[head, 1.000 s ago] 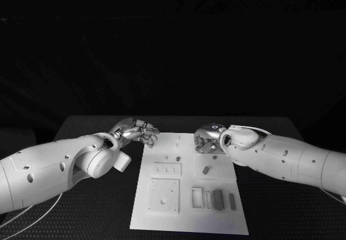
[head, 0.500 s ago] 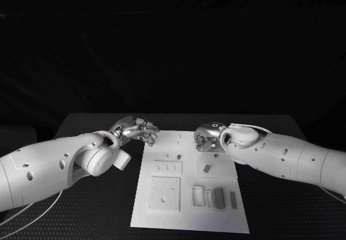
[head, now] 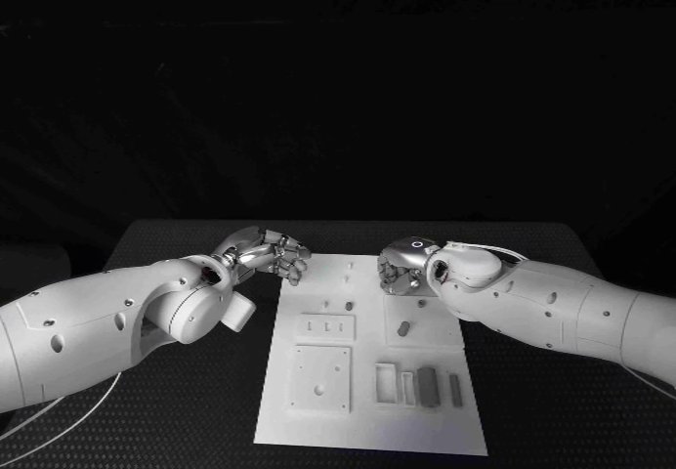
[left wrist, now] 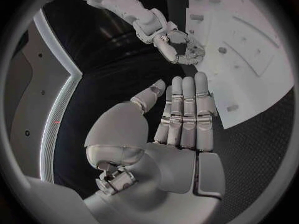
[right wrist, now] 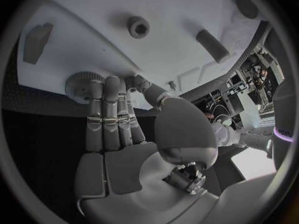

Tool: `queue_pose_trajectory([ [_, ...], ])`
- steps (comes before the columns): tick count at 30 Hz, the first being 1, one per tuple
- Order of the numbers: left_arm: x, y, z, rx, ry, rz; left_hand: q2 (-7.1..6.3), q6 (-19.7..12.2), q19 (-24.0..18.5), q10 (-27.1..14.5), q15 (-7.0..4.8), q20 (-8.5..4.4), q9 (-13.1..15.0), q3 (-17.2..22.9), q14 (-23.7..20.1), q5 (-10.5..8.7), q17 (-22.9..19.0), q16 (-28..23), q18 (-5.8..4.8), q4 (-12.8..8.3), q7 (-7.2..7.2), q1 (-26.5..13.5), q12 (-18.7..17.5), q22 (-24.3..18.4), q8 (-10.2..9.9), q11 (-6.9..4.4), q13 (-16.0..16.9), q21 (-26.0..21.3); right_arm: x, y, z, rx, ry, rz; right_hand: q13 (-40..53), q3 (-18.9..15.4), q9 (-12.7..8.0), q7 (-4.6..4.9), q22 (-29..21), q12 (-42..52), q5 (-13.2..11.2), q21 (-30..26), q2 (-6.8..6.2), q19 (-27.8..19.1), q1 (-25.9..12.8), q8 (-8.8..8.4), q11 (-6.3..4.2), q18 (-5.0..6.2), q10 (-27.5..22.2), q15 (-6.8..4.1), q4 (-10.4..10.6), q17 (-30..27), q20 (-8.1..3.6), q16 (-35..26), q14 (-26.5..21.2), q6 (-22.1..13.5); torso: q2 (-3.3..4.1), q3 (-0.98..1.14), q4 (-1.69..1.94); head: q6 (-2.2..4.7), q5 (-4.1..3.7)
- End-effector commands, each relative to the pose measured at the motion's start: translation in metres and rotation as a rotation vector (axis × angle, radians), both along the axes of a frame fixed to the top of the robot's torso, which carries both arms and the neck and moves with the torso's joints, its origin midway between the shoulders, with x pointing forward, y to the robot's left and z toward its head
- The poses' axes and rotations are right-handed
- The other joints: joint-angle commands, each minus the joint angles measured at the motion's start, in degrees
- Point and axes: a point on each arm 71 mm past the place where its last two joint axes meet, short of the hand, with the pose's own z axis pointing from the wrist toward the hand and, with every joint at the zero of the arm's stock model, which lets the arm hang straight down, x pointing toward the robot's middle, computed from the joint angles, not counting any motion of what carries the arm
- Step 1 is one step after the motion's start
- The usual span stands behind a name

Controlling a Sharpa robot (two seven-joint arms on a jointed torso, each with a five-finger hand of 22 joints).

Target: Assemble the parts on the task board

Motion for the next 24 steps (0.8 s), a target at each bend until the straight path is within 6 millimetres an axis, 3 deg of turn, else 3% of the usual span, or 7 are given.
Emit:
queue_pose_trajectory([
  [1, -0.001, -0.002, 0.001, -0.008, 0.004, -0.011, -0.16, -0.5, -0.3, -0.3, 0.05, -0.12, 0.1, -0.2, -0.5, -0.03, 0.1, -0.2, 0.81, 0.2, 0.12, -0.6, -0.3, 0.1, -0.4, -0.05, 0.1, -0.3, -0.003, 0.001, -0.007, -0.035, -0.018, -0.002, 0.6, 1.9, 0.6, -0.47, 1.4, 0.2, 0.2, 0.9, 0.49, 0.4, 0.6, 0.4, -0.33, 1.53, 1.0, -0.61, -0.1, 0.4, -0.3, 0.7, 0.2, 1.2, 0.09, -0.04, -0.05, 0.06, -0.03],
  [10, 0.0, -0.003, 0.002, -0.008, 0.002, -0.01, -0.22, -0.5, -0.3, -0.4, 0.02, -0.14, 0.2, -0.2, -0.4, -0.03, 0.2, -0.2, 0.87, 0.3, 0.13, -0.7, -0.4, 0.2, -0.5, -0.05, 0.3, -0.3, -0.007, 0.005, 0.001, 0.015, -0.081, -0.014, 1.8, 2.9, 1.1, -0.88, 1.4, 0.3, 0.2, 2.8, 0.1, 0.8, 0.0, 0.22, -0.8, 1.53, 2.0, -1.09, -0.2, 1.0, -0.89, 2.2, 0.4, 2.4, 0.2, -0.08, 0.1, 0.61, -0.03],
  [18, 0.001, -0.004, 0.002, -0.008, 0.0, -0.01, -0.24, -0.5, -0.3, -0.4, 0.01, -0.14, 0.3, -0.2, -0.4, -0.03, 0.3, -0.3, 0.88, 0.3, 0.13, -0.7, -0.4, 0.3, -0.5, -0.04, 0.4, -0.3, -0.004, 0.014, 0.023, 0.05, -0.173, -0.025, 2.5, 3.3, 1.5, -1.11, 1.4, 0.3, 0.2, 3.9, -0.31, 1.0, -0.2, 0.16, -1.09, 1.53, 2.6, -1.38, -0.3, 1.3, -1.22, 3.0, 0.7, 3.0, 0.36, -0.04, -0.09, 0.95, 0.14],
  [24, 0.001, -0.006, 0.002, -0.01, -0.001, -0.014, -0.23, -0.5, -0.3, -0.5, 0.01, -0.14, 0.3, -0.2, -0.4, -0.03, 0.4, -0.3, 0.89, 0.3, 0.13, -0.7, -0.4, 0.3, -0.5, -0.04, 0.5, -0.3, -0.004, 0.024, 0.028, 0.057, -0.198, -0.024, 2.7, 3.4, 1.6, -1.21, 1.4, 0.3, 0.2, 4.2, -0.53, 0.9, -0.2, 0.17, -1.17, 1.53, 2.9, -1.45, -0.3, 1.4, -1.27, 3.2, 0.6, 3.3, 0.45, -0.06, 0.0, 1.26, 0.13],
])
